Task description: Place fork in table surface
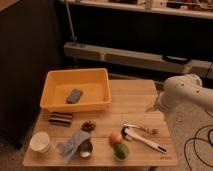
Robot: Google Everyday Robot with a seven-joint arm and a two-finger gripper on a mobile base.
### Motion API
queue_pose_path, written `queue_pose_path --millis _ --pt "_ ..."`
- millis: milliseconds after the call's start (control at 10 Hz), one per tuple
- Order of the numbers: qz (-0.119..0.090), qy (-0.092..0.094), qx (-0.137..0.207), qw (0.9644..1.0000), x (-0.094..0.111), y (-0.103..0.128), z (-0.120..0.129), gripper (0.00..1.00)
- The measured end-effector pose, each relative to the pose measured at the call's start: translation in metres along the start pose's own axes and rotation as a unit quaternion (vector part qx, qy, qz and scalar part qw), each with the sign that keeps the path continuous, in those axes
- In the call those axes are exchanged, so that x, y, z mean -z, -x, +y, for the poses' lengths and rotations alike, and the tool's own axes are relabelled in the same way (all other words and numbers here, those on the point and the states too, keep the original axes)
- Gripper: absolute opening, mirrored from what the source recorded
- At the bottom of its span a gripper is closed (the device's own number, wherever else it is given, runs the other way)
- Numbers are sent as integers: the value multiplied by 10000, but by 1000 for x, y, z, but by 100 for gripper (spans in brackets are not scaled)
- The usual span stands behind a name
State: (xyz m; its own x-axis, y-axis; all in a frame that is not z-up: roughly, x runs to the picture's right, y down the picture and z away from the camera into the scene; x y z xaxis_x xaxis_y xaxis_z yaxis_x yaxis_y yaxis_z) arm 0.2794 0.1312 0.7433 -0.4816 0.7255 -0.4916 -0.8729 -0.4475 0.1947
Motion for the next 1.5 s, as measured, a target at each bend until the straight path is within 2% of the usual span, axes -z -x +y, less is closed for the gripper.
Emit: queue_pose_path --millis 100,300,500,700,900,1300,1500 --pt "21 41 -103 9999 -1 2 -11 65" --pt "152 271 -293 9991 -4 3 -33 65" --pt "385 579 -370 9969 -12 0 -44 65" --pt "725 1035 -415 9911 -26 -6 -54 65" --pt "960 1364 -387 9852 -35 -14 -56 65" --pt "1192 1768 -315 9765 -51 -29 -46 65" --pt "1281 1902 -286 9729 -57 -31 -36 65"
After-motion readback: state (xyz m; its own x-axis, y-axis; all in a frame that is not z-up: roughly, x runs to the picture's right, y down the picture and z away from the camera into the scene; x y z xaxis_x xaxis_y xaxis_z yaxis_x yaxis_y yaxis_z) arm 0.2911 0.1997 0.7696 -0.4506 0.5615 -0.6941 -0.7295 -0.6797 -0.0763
